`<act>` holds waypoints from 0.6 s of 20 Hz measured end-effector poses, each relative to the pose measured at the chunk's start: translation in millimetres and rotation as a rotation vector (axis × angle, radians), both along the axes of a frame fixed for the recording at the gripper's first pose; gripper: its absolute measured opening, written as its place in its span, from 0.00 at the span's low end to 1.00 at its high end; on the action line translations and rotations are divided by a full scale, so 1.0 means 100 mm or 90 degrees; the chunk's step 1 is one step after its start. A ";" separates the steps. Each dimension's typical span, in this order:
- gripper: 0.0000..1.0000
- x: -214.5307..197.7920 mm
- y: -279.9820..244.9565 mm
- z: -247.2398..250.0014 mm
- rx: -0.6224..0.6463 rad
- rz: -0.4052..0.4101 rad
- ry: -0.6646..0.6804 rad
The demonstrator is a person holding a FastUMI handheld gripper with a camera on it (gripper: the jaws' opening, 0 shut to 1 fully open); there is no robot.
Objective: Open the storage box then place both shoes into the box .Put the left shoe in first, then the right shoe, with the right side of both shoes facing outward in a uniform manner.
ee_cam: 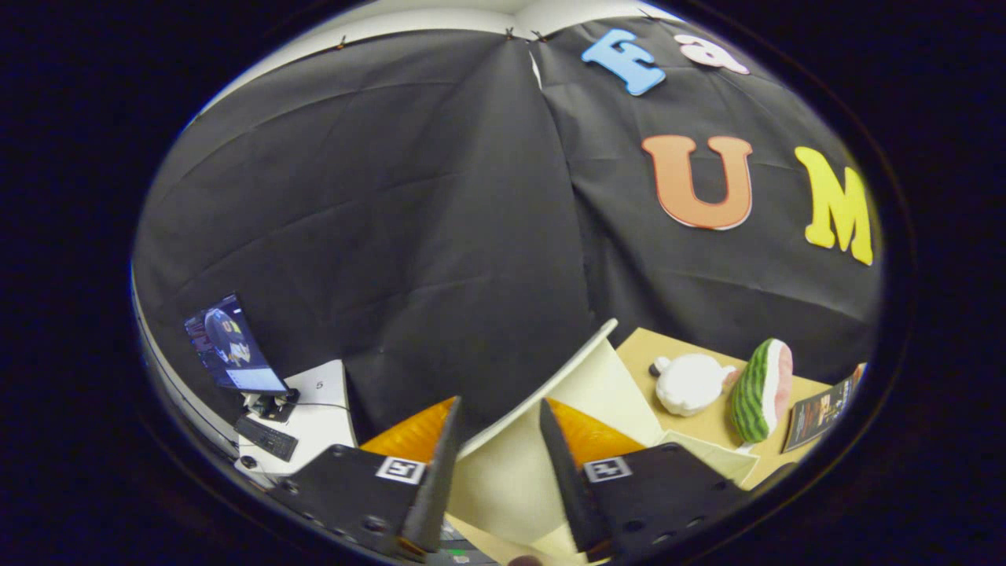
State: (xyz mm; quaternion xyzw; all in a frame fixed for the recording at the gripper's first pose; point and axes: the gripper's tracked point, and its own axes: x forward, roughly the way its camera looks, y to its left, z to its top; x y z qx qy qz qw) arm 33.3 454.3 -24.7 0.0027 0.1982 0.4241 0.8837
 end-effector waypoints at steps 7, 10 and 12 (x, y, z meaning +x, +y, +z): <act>0.97 0.09 -0.49 0.30 0.044 -0.072 -0.088; 0.97 0.15 -0.94 0.25 0.043 -0.137 -0.088; 0.97 0.16 -1.35 0.27 0.051 -0.185 -0.093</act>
